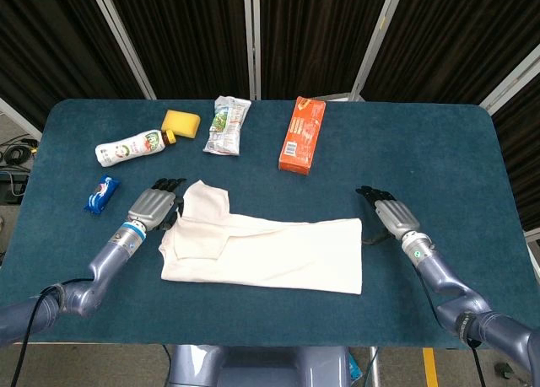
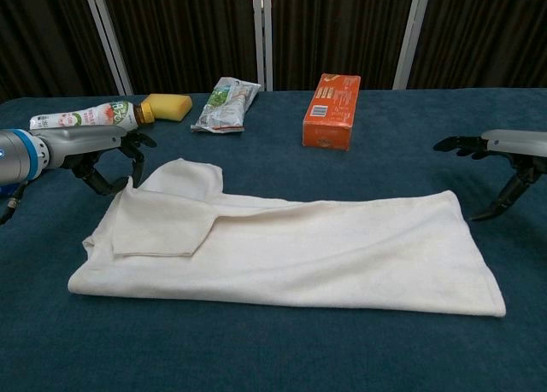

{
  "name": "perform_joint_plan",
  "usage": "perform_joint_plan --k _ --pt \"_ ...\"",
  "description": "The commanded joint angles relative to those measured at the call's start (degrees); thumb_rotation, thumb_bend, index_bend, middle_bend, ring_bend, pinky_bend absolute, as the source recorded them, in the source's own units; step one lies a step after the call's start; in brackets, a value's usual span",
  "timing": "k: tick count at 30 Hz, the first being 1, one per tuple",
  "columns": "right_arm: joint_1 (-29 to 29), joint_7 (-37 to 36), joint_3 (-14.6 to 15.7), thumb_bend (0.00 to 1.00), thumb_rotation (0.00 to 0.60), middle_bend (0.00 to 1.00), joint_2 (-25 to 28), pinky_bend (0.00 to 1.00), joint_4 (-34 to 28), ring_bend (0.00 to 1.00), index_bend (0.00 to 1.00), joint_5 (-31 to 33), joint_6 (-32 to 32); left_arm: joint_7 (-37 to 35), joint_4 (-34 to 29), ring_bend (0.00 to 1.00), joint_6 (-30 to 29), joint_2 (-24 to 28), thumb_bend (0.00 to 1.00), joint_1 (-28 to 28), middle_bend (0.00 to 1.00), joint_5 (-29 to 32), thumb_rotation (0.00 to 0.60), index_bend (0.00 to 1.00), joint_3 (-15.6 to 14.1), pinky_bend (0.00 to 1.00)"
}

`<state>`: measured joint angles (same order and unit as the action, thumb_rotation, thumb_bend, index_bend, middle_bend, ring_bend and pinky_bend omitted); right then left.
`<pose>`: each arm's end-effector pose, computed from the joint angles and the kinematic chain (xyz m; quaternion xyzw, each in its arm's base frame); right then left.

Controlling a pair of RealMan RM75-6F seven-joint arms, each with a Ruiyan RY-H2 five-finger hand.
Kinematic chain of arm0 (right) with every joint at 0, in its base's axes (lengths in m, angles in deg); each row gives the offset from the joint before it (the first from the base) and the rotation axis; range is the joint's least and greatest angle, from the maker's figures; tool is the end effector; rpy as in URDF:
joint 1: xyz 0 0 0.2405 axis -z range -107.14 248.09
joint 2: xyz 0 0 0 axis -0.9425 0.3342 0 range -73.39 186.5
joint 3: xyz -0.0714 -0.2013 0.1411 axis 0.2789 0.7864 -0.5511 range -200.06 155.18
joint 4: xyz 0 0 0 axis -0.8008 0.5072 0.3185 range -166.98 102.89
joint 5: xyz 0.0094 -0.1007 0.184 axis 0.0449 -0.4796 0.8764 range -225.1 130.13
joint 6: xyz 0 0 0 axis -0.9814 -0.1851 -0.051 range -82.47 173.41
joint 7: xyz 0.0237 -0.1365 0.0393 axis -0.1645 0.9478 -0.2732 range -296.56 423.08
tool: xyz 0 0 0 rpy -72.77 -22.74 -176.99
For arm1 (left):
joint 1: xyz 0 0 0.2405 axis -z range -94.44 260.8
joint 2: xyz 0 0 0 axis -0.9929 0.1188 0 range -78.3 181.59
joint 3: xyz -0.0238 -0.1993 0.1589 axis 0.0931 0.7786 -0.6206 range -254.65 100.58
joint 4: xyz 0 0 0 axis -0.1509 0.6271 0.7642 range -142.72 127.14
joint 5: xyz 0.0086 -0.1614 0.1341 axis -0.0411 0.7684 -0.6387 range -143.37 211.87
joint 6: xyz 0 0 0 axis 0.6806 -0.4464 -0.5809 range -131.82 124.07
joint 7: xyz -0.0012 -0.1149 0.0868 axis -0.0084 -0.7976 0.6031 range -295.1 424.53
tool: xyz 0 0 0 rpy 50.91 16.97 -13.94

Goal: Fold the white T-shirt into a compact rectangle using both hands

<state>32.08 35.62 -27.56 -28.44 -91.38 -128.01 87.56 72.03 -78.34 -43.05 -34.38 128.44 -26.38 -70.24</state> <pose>-0.2806 -0.3734 0.0242 0.6780 -0.5281 0.3304 0.3901 -0.2180 0.3801 -0.0077 -0.7498 -0.4440 -0.2634 0.4139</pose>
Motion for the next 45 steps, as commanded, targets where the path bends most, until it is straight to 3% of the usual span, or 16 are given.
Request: perform_joint_plan --k 1,7,12,17,24,27,33,39,45 --pt "0.61 -0.15 0.55 0.02 0.6 0.0 0.99 0.0 -1.17 0.0 0.02 -0.83 1.15 0.89 -0.03 0.0 0.75 0.27 0.38 0.03 0.0 1.15 0.6 0.0 -0.42 0.0" --pt "2.15 -0.17 1.5 0.02 0.6 0.0 3.7 0.0 -4.73 0.0 0.02 -2.4 4.43 2.44 -1.71 0.0 -0.61 1.59 0.24 -0.45 0.0 3.18 0.6 0.0 -0.31 0.0" --pt "4.06 0.23 2.42 0.02 0.6 0.0 6.79 0.0 -8.59 0.0 0.03 -3.85 8.18 0.08 -4.5 0.0 -4.22 4.33 0.23 -2.37 0.0 0.3 0.6 0.0 0.02 0.0" --pt "7.31 1.46 3.83 0.02 0.6 0.0 10.9 0.0 -13.55 0.0 0.06 -5.35 13.49 -4.76 -7.96 0.0 -7.73 8.72 0.24 -5.22 0.0 -6.57 0.6 0.01 -1.45 0.0" --pt "12.82 4.85 6.28 0.02 0.6 0.0 15.7 0.0 -19.34 0.0 0.08 -7.78 21.99 -11.09 -8.57 0.0 -14.63 11.69 0.24 -8.88 0.0 -19.03 0.6 0.28 -5.81 0.0" --pt "16.2 7.9 7.2 0.02 0.6 0.0 16.66 0.0 -21.26 0.0 0.08 -8.75 27.29 -13.71 -7.01 0.0 -17.56 11.36 0.25 -9.94 0.0 -24.78 0.6 0.33 -8.29 0.0" --pt "20.66 12.11 8.15 0.02 0.6 0.0 17.24 0.0 -24.44 0.0 0.09 -9.98 33.95 -14.39 -5.02 0.0 -19.34 9.32 0.25 -10.35 0.0 -30.06 0.6 0.37 -10.85 0.0" --pt "24.39 16.58 8.69 0.02 0.6 0.0 16.91 0.0 -26.19 0.0 0.11 -10.83 38.82 -12.65 -2.49 0.0 -20.64 5.91 0.26 -10.47 0.0 -33.05 0.6 0.37 -11.91 0.0" --pt "26.13 16.54 8.59 0.02 0.6 0.0 16.15 0.0 -25.03 0.0 0.13 -11.05 40.66 -11.24 -0.12 0.0 -19.98 3.19 0.26 -10.03 0.0 -33.26 0.6 0.38 -11.67 0.0"
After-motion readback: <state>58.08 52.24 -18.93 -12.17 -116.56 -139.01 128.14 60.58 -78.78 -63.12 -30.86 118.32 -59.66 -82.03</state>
